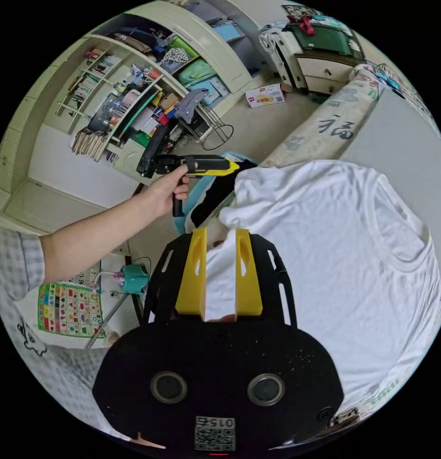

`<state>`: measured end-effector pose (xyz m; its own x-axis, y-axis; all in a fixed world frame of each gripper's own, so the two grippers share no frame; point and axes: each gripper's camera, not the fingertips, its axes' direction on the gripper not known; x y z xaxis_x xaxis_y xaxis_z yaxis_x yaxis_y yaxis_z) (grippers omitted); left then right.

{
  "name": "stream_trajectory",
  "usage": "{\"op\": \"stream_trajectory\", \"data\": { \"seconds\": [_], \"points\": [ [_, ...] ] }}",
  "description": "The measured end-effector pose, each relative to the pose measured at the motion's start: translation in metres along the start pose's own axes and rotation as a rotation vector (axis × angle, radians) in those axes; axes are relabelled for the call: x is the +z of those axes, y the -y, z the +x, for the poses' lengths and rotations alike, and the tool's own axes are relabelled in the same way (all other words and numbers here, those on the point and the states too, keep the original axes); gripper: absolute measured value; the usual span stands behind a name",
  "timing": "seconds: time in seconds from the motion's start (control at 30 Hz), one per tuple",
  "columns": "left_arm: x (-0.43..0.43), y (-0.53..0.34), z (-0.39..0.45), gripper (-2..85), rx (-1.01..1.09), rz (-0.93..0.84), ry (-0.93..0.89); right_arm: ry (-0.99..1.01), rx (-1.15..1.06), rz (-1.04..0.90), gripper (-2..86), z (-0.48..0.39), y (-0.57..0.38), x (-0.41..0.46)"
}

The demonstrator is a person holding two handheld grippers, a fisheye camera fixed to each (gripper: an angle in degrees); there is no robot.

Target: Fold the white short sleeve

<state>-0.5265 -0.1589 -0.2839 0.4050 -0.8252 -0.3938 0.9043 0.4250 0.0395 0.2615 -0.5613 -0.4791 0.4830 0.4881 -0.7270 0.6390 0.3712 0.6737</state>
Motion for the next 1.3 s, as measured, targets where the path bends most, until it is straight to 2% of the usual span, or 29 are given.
{"op": "stream_trajectory", "data": {
  "seconds": [0.17,0.3,0.47,0.53,0.6,0.83,0.97,1.1,1.2,1.3],
  "points": [
    [0.000,0.022,-0.013,2.8,-0.023,-0.031,-0.046,-0.133,0.080,-0.070,9.6,0.004,0.009,0.092],
    [-0.025,0.041,-0.015,-0.3,0.043,-0.031,-0.069,-0.289,0.099,-0.146,3.7,0.017,0.001,0.141],
    [-0.044,0.050,-0.019,1.1,0.058,-0.085,-0.100,-0.215,0.159,-0.094,0.3,0.040,-0.027,0.156],
    [-0.053,0.043,-0.025,6.8,-0.008,-0.095,-0.152,-0.213,0.162,-0.083,0.1,0.048,-0.037,0.158],
    [-0.053,0.036,-0.028,7.2,-0.037,-0.108,-0.198,-0.218,0.145,-0.092,-0.1,0.056,-0.046,0.165],
    [-0.062,0.032,-0.025,0.0,-0.075,-0.060,-0.235,-0.210,0.137,-0.094,-0.1,0.078,-0.059,0.176],
    [-0.074,0.042,-0.019,-0.6,-0.048,-0.023,-0.189,-0.171,0.154,-0.051,0.3,0.089,-0.062,0.177],
    [-0.065,0.053,-0.010,-0.4,0.012,-0.076,-0.080,-0.156,0.197,-0.070,2.0,0.107,-0.059,0.193],
    [-0.061,0.046,-0.013,0.2,-0.012,-0.086,-0.098,-0.051,0.188,-0.070,9.2,0.113,-0.062,0.187],
    [-0.079,0.027,-0.008,1.3,0.045,-0.078,-0.056,0.052,0.113,-0.043,9.6,0.098,-0.082,0.160]
  ]
}}
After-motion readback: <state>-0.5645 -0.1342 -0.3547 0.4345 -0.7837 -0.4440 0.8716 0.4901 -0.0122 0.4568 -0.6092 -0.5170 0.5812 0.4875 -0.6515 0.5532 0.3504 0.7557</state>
